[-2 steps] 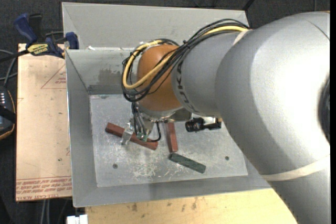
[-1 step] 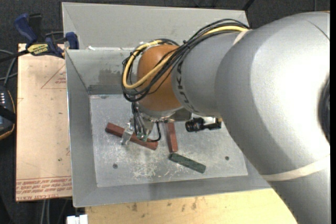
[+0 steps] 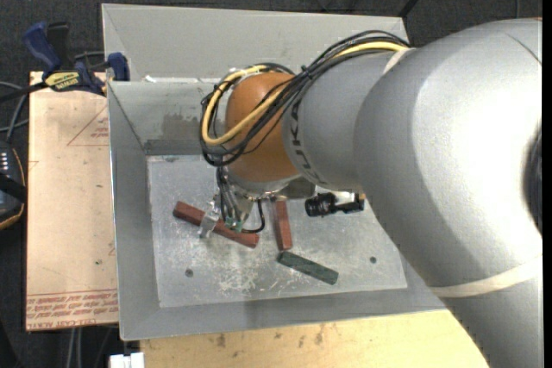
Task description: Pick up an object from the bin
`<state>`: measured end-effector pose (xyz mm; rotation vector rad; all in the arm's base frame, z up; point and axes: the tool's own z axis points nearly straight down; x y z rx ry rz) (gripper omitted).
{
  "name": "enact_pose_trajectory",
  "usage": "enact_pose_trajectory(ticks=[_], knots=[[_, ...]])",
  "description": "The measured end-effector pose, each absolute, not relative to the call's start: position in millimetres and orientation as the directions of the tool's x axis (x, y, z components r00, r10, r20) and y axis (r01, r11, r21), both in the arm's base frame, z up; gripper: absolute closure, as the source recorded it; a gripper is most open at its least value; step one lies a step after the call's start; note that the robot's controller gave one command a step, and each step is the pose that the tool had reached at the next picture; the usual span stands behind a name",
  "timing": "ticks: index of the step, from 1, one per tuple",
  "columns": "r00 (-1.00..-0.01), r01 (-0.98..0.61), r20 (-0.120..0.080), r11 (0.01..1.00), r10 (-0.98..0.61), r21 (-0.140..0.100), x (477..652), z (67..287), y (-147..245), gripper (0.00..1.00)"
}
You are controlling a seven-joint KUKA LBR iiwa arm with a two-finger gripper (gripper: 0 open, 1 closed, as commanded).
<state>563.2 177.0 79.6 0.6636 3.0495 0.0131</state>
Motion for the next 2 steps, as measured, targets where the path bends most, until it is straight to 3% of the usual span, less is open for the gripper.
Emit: enact_pose_trajectory(ticks=[2], knots=[[-0.91,0.415,0.003,0.91,0.415,-0.002,558.8,87.4,176.7,1.0]])
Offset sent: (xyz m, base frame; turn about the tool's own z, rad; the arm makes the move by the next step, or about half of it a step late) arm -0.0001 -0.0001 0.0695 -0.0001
